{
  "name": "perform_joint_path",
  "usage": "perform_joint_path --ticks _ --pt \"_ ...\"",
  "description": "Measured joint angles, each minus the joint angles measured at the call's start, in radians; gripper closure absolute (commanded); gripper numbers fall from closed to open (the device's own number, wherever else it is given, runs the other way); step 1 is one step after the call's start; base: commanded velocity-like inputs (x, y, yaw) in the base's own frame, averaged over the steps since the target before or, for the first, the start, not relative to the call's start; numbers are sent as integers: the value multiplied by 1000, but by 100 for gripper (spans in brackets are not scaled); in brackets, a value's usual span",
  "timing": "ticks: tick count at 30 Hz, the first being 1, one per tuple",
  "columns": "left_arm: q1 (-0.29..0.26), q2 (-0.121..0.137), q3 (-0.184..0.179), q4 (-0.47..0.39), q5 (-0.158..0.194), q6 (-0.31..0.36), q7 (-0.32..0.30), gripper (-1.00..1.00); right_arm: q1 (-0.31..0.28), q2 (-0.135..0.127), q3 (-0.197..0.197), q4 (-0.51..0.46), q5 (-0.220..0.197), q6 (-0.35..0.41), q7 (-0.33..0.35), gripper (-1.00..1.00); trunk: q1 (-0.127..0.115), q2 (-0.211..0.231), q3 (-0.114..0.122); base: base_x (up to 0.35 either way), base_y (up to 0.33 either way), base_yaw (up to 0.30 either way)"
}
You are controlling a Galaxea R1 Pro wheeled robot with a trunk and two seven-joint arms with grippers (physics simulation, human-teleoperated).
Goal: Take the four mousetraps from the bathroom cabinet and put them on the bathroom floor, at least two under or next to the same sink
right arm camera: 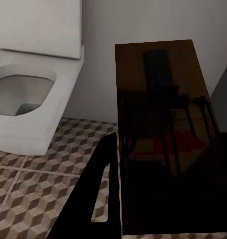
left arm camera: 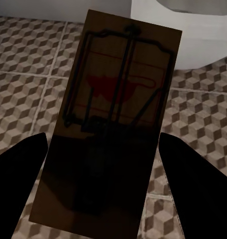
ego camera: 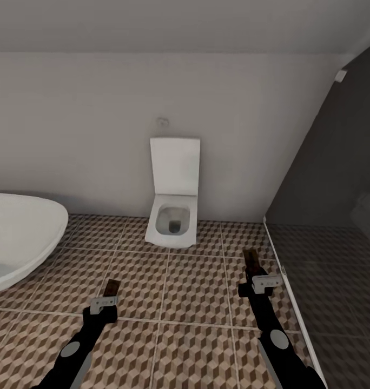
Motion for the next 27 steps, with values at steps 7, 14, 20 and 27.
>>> perform_joint_path --ticks 7,14,20,27 --pt "0 -8 -1 5 0 -1 -1 100 0 0 0 0 0 0 0 100 27 -49 -22 0 0 0" --pt "0 -9 -1 7 0 -1 -1 100 0 0 0 0 0 0 0 100 54 -98 -44 0 0 0" --pt "0 -10 -1 12 0 -1 -1 100 0 0 0 3 0 0 0 100 77 -140 -63 0 0 0" --pt "0 -10 -1 13 0 -1 -1 100 0 0 0 7 0 0 0 100 104 -189 -85 0 0 0"
